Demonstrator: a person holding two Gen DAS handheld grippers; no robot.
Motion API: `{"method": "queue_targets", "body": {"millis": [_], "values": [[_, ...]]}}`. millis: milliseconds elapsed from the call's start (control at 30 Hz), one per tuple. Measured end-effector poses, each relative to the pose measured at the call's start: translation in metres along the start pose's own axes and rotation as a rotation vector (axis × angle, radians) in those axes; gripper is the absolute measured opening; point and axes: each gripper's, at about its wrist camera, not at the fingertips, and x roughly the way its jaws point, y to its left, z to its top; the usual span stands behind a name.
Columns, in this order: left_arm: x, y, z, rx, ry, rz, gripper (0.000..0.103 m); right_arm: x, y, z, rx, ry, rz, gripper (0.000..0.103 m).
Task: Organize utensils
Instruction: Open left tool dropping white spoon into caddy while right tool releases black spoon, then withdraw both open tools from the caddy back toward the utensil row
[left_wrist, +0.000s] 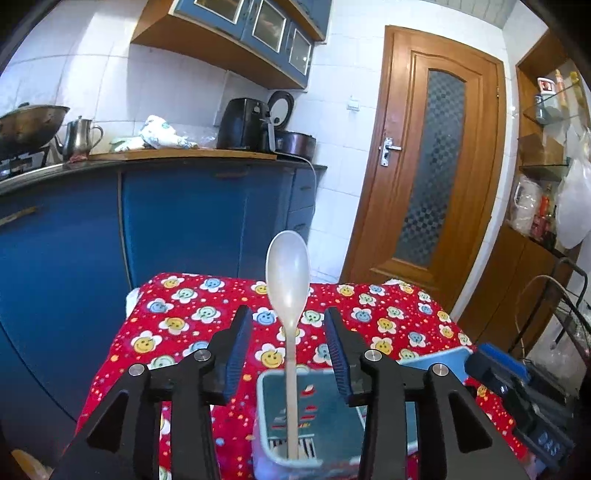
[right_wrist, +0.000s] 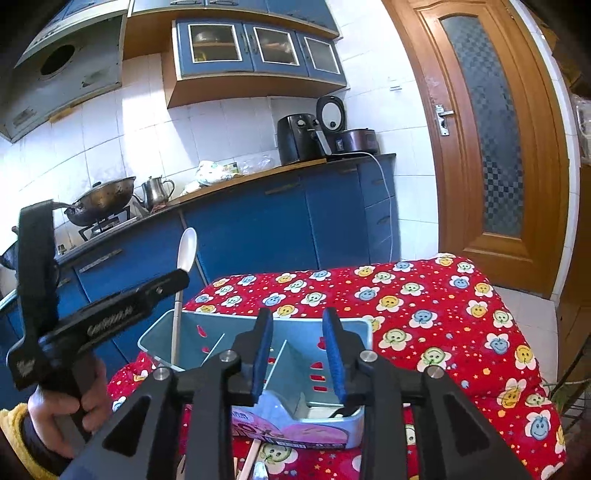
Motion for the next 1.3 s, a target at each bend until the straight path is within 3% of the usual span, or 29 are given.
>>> {"method": "queue_targets", "body": {"millis": [200,233,267,300,433,667,900,1067,1300], "values": [[0.024,0.006,0.003,-0.060,0.105,-0.011,0.042,0.000,-0.008,-0.003,0.033,0.002,0.012,0.033],[0.027,0.007,0.002,-0.071,0.121,-0.020,0.037,0.001,-0.008,-0.003,0.035,0.002,0.014,0.033],[0.028,0.008,0.001,-0.079,0.128,-0.030,0.016,0.001,-0.009,-0.004,0.037,0.003,0.015,0.033],[0.029,0.009,-0.001,-0.082,0.132,-0.038,0.005,0.001,-0.009,-0.004,0.039,0.002,0.016,0.033],[0.020,0.008,-0.001,-0.074,0.086,-0.052,0.006,0.001,-0.010,-0.005,0.044,-0.003,0.021,0.033],[-0.002,0.000,0.002,-0.049,-0.080,-0.026,0.006,0.002,-0.011,-0.006,0.045,-0.005,0.024,0.033],[0.009,0.002,-0.012,-0.044,-0.002,-0.005,0.007,0.003,-0.011,-0.008,0.046,-0.006,0.022,0.033],[0.008,0.007,-0.017,-0.070,0.049,0.001,0.036,0.002,-0.011,-0.007,0.048,-0.005,0.025,0.033],[-0.010,0.010,-0.020,-0.074,0.083,0.009,0.042,-0.009,-0.005,-0.005,0.043,-0.007,0.025,0.035]]}}
